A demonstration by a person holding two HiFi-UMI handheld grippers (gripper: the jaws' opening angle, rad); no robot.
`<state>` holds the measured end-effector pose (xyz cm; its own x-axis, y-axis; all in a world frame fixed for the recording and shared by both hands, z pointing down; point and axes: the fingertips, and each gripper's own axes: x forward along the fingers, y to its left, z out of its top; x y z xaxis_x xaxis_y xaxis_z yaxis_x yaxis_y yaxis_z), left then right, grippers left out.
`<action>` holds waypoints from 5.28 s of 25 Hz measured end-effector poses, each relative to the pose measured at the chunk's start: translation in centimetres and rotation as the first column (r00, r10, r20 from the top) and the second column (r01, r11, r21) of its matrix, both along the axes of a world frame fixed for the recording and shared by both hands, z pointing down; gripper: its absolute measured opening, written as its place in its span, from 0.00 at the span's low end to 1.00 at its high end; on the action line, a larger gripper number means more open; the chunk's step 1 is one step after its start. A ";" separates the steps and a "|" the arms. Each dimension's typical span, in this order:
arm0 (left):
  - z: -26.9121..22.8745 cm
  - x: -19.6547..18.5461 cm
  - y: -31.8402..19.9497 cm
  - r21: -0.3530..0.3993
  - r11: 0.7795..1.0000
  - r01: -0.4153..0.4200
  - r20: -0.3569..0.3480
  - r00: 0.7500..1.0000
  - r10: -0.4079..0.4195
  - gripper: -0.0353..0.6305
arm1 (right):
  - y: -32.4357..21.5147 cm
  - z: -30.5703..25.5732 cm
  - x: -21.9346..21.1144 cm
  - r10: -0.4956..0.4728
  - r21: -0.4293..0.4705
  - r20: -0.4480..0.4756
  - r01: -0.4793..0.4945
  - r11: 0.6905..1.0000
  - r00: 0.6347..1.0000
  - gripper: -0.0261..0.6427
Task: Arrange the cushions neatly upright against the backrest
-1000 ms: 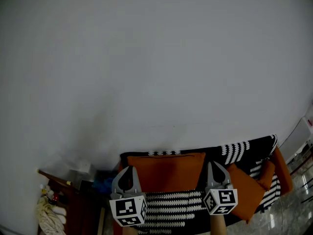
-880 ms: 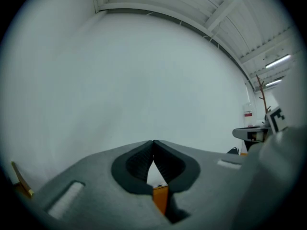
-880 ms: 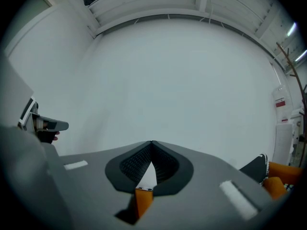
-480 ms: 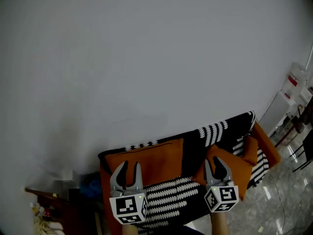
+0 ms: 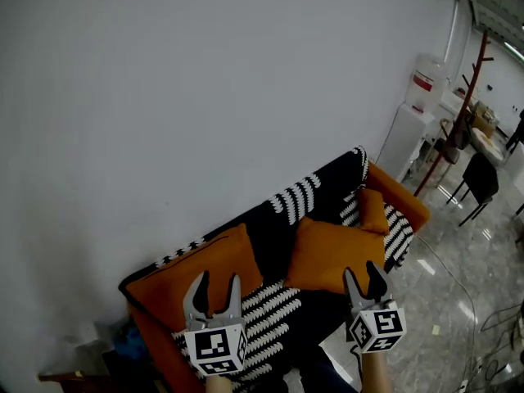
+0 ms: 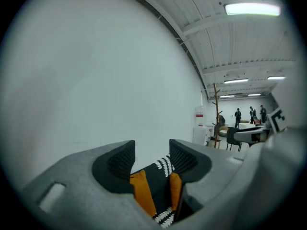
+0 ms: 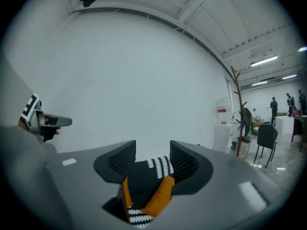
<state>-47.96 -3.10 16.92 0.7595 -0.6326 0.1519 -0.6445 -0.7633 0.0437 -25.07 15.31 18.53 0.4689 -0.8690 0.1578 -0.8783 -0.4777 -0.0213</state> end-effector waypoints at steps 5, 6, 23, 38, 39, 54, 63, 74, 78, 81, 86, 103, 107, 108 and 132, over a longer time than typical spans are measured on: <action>1.1 5.9 1.9 -0.008 0.995 -0.104 0.021 0.994 0.104 0.40 | 5.1 1.4 4.6 0.115 -0.027 0.008 -0.115 0.993 0.993 0.40; 1.3 7.1 2.3 -0.008 0.993 -0.119 0.025 0.993 0.119 0.40 | 5.9 1.8 5.6 0.133 -0.032 0.011 -0.132 0.991 0.991 0.40; 7.1 26.0 3.8 -0.045 0.992 -0.114 0.179 0.976 0.121 0.42 | 10.9 8.5 26.5 0.170 -0.100 0.103 -0.159 0.982 0.980 0.41; 13.5 38.3 2.8 -0.108 0.994 -0.022 0.323 0.945 0.056 0.42 | 10.3 17.1 40.5 0.083 -0.228 0.210 -0.034 0.973 0.974 0.42; 13.9 38.7 2.6 -0.110 0.994 -0.016 0.330 0.943 0.052 0.42 | 10.2 17.6 41.1 0.082 -0.235 0.216 -0.029 0.972 0.973 0.42; 19.8 43.0 -0.1 -0.169 0.985 -0.036 0.388 0.916 0.100 0.42 | 8.4 23.1 44.2 0.097 -0.323 0.252 -0.010 0.946 0.963 0.43; 23.0 43.4 -2.7 -0.218 0.971 -0.100 0.402 0.898 0.182 0.42 | 7.2 24.9 43.4 0.165 -0.363 0.268 -0.059 0.930 0.949 0.43; 27.4 42.9 -5.0 -0.303 0.945 -0.125 0.414 0.876 0.248 0.42 | 6.7 27.9 42.1 0.234 -0.413 0.298 -0.095 0.906 0.926 0.44; 29.4 43.5 -5.7 -0.330 0.936 -0.120 0.435 0.861 0.263 0.42 | 6.4 29.3 43.0 0.232 -0.434 0.306 -0.082 0.897 0.923 0.44; 31.6 44.5 -6.5 -0.349 0.930 -0.116 0.449 0.850 0.275 0.42 | 6.0 31.2 44.3 0.233 -0.447 0.315 -0.072 0.891 0.920 0.45; 36.2 45.4 -7.7 -0.383 0.918 -0.098 0.477 0.830 0.288 0.42 | 4.9 35.8 46.3 0.207 -0.500 0.336 -0.012 0.866 0.919 0.45; 46.2 50.9 -9.2 -0.519 0.854 -0.025 0.557 0.749 0.361 0.50 | 4.6 46.3 52.2 0.222 -0.571 0.464 0.098 0.815 0.857 0.48; 49.6 51.6 -9.0 -0.556 0.831 0.004 0.572 0.727 0.379 0.52 | 5.2 49.4 53.0 0.214 -0.598 0.485 0.143 0.789 0.848 0.50; 50.3 51.9 -8.8 -0.567 0.823 0.012 0.576 0.720 0.386 0.53 | 5.4 50.0 53.3 0.214 -0.604 0.490 0.153 0.782 0.845 0.51; 58.2 51.7 -10.5 -0.698 0.715 0.037 0.594 0.588 0.549 0.68 | 5.4 58.0 53.5 0.191 -0.567 0.713 0.395 0.722 0.675 0.65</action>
